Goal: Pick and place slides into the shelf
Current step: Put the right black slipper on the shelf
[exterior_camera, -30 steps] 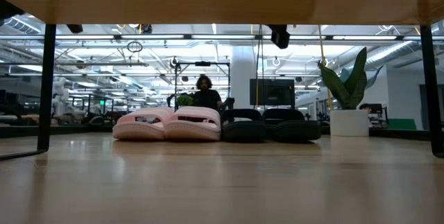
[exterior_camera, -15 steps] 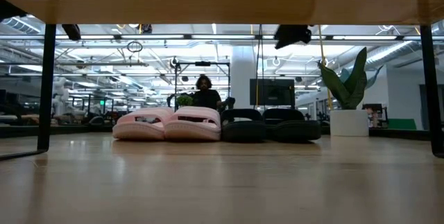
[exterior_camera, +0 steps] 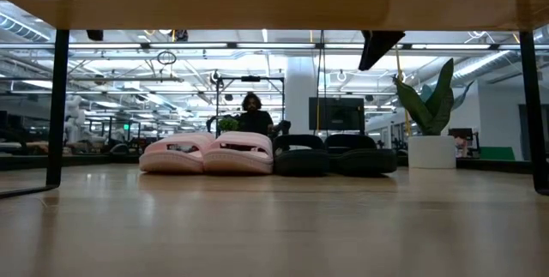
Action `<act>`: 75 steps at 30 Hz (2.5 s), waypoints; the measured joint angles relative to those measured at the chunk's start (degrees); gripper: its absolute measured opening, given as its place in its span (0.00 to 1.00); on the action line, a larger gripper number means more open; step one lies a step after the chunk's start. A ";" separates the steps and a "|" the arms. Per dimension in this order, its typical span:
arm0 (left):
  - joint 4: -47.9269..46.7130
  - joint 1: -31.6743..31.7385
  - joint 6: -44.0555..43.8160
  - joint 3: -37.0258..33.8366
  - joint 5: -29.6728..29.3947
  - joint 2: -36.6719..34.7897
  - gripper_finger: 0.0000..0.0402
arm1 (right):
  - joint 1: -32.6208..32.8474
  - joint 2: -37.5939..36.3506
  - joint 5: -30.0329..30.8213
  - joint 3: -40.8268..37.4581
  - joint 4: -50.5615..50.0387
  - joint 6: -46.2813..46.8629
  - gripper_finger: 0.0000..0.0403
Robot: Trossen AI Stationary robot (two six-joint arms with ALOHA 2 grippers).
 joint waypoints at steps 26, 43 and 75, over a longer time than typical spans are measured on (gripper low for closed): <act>-0.10 0.00 -0.82 0.62 -0.55 7.48 0.49 | 4.24 19.33 8.27 -0.03 4.55 0.62 0.48; -3.06 -0.01 -0.82 0.62 -0.57 7.46 0.49 | 3.60 20.33 9.77 -0.43 8.41 1.85 0.48; -3.14 -0.01 -0.60 0.62 -1.27 7.46 0.49 | 1.88 20.35 19.84 -12.44 23.84 -1.55 0.38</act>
